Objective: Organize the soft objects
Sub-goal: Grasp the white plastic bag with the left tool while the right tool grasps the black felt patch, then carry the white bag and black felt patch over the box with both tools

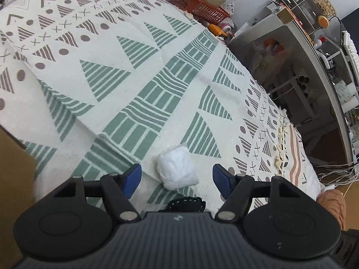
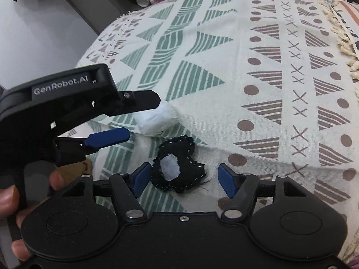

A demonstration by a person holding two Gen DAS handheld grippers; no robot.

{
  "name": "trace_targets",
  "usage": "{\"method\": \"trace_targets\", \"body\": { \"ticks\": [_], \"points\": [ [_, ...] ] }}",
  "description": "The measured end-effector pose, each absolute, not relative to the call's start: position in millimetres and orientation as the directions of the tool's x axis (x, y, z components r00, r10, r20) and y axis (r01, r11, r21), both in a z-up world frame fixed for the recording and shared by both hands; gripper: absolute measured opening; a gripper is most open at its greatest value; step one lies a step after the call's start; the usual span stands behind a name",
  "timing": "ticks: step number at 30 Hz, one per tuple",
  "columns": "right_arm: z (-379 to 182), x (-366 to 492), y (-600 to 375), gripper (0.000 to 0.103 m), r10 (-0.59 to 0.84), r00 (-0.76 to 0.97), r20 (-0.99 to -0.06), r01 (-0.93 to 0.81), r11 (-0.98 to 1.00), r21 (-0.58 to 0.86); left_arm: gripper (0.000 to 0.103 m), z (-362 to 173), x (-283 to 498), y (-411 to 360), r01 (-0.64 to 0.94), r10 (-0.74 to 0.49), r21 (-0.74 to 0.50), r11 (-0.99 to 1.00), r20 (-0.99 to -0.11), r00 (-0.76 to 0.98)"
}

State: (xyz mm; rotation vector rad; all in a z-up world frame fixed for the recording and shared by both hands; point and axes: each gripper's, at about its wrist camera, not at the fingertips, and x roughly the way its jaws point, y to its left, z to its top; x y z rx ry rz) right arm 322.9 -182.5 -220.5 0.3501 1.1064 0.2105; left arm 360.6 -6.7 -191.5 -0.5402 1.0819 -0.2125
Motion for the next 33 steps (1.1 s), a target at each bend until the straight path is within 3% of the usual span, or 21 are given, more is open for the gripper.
{"method": "trace_targets", "body": {
  "ticks": [6,10,11,15,33],
  "points": [
    [-223.2,324.8,-177.0,0.057,0.304,0.448,-0.841,-0.015,0.943,0.332,0.069,-206.5,366.9,-6.5,-0.121,-0.428,-0.528,0.841,-0.784,0.449],
    [-223.2,324.4,-174.0,0.047,0.295,0.458,-0.838,-0.036,0.949,0.314,0.069,-211.1,367.6,-9.1,-0.131,-0.412,-0.517,0.846,-0.789,0.457],
    [-223.2,324.4,-173.7,0.041,0.298,0.459,-0.837,-0.041,0.948,0.315,0.067,-210.8,366.8,-9.8,-0.134,-0.405,-0.513,0.848,-0.789,0.462],
    [-221.8,320.8,-174.8,0.031,0.31,0.46,-0.832,-0.052,0.945,0.324,0.038,-207.0,363.9,-11.9,-0.123,-0.387,-0.498,0.859,-0.786,0.482],
    [-185.2,293.1,-190.3,0.028,0.274,0.524,-0.807,0.004,0.946,0.325,0.037,-161.2,319.0,-6.3,-0.127,-0.295,-0.421,0.898,-0.792,0.535]
  ]
}}
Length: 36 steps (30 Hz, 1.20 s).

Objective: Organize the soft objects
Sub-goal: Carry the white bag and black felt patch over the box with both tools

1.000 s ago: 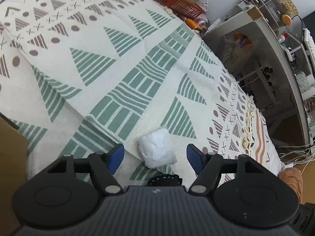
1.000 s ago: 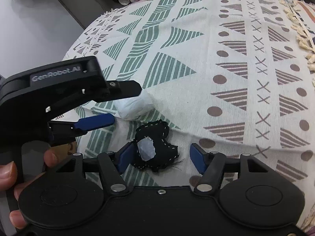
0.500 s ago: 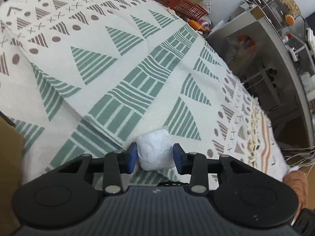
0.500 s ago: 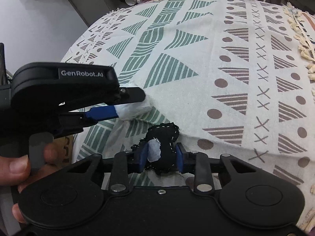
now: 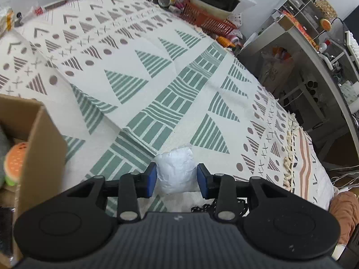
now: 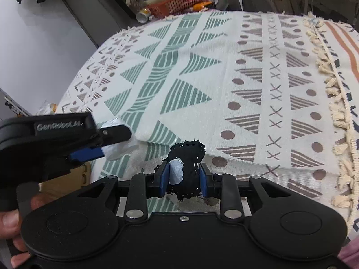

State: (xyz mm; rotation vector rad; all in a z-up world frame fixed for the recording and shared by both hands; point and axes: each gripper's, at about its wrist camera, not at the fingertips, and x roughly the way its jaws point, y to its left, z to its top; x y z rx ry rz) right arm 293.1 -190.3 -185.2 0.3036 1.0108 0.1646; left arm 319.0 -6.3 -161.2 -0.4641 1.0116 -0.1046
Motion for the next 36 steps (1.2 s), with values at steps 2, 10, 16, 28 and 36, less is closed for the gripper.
{"method": "trace_targets", "body": {
  "ticks": [2,10,16,28,36],
  "points": [
    [-178.2,289.3,-192.8,0.028,0.275,0.539,-0.796,0.005,0.944,0.33,0.037,-151.9,312.0,-6.0,-0.122,-0.285,-0.411,0.903,-0.787,0.547],
    [-157.3,274.6,-197.1,0.028,0.288,0.58,-0.762,-0.01,0.938,0.346,0.037,-124.8,281.2,-2.1,-0.131,-0.248,-0.392,0.91,-0.771,0.586],
    [-141.3,261.6,-197.2,0.028,0.303,0.606,-0.736,-0.024,0.931,0.363,0.037,-110.3,259.4,7.6,-0.151,-0.231,-0.392,0.908,-0.766,0.6],
    [-115.2,237.1,-189.5,0.028,0.321,0.652,-0.686,-0.063,0.926,0.373,0.037,-76.5,224.7,22.6,-0.157,-0.211,-0.393,0.906,-0.741,0.637],
    [-99.2,224.3,-183.0,0.028,0.327,0.685,-0.651,-0.088,0.925,0.371,0.037,-61.0,204.5,40.5,-0.175,-0.191,-0.395,0.902,-0.729,0.657]
  ]
}}
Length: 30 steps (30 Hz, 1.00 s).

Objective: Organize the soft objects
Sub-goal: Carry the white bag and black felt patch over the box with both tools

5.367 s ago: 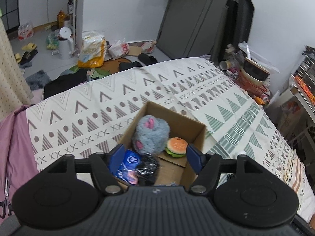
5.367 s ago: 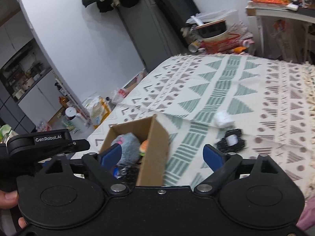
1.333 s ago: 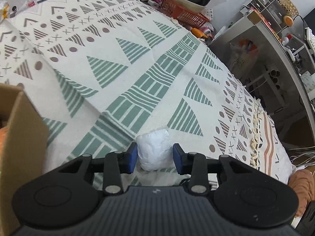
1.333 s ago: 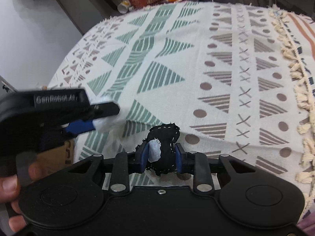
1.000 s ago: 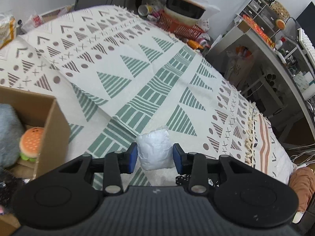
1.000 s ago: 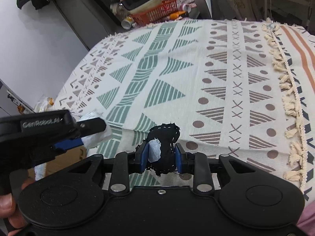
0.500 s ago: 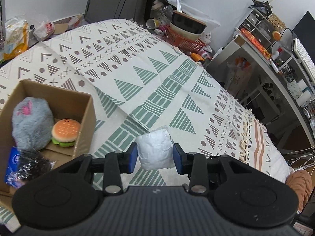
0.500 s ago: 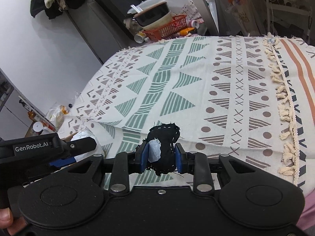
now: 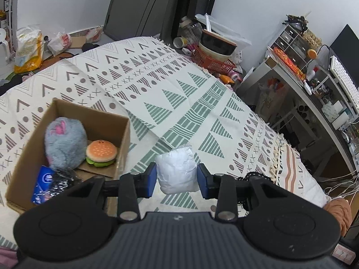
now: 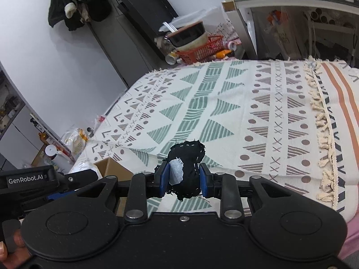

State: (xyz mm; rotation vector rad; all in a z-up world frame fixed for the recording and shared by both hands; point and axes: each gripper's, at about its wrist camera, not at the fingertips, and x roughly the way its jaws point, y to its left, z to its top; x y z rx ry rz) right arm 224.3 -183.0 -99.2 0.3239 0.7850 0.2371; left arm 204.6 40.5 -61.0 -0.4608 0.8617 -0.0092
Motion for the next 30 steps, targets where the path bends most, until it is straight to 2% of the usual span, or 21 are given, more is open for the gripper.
{"method": "trace_targets", "body": {
  "ticks": [17,30],
  "points": [
    [-75.1,206.9,-146.6,0.028,0.374,0.691,-0.618,-0.174,0.917,0.36,0.037,-42.9,172.7,92.6,-0.253,-0.128,-0.393,0.884,-0.724,0.678],
    [-75.2,204.4,-112.8,0.028,0.385,0.675,-0.629,-0.214,0.919,0.332,0.038,-59.9,167.8,120.8,-0.299,-0.127,-0.401,0.866,-0.754,0.645]
  ]
}}
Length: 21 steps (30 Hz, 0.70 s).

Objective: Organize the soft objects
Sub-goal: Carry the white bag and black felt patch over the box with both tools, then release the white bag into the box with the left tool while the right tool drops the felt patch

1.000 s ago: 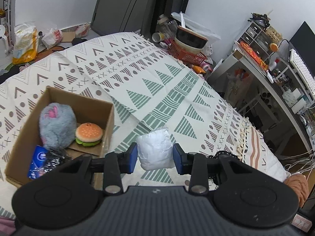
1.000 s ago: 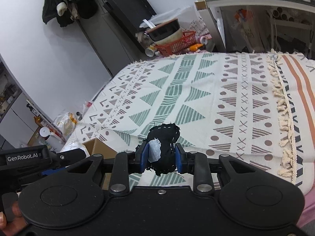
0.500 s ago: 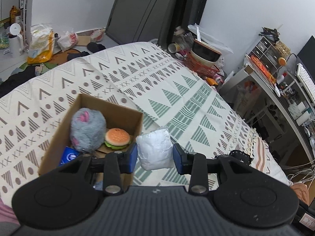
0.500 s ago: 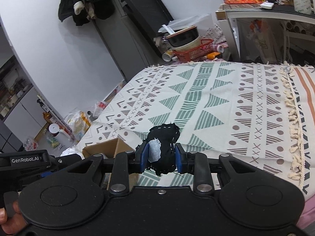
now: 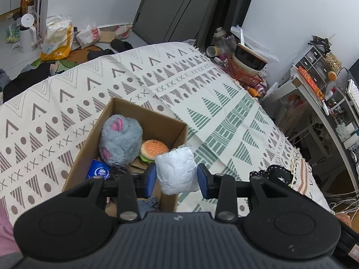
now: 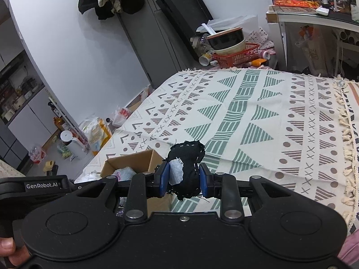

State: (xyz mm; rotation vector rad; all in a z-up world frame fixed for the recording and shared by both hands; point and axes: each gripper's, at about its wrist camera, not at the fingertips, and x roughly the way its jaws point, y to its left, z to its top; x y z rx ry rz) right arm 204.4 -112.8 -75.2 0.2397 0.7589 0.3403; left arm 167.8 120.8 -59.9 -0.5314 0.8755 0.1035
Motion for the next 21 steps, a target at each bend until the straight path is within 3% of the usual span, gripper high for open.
{"method": "trace_targets", "body": {
  "ticks": [12,15,18,21],
  "points": [
    [-76.0,200.4,-74.2,0.028,0.42,0.663,-0.62,-0.277,0.907,0.318,0.038,-78.2,157.5,147.4,-0.334,-0.141,-0.419,0.844,-0.775,0.616],
    [-77.9,201.1,-66.4,0.028,0.43,0.655,-0.621,-0.284,0.902,0.325,0.043,-83.2,157.6,151.9,-0.327,-0.184,-0.457,0.827,-0.77,0.611],
    [-80.4,201.8,-61.2,0.028,0.448,0.644,-0.62,-0.286,0.893,0.348,0.06,-85.6,157.1,157.5,-0.32,-0.236,-0.514,0.796,-0.75,0.617],
    [-82.4,201.5,-55.8,0.029,0.473,0.635,-0.611,-0.296,0.879,0.374,0.066,-84.1,154.8,162.0,-0.343,-0.196,-0.483,0.806,-0.764,0.615]
  ]
}}
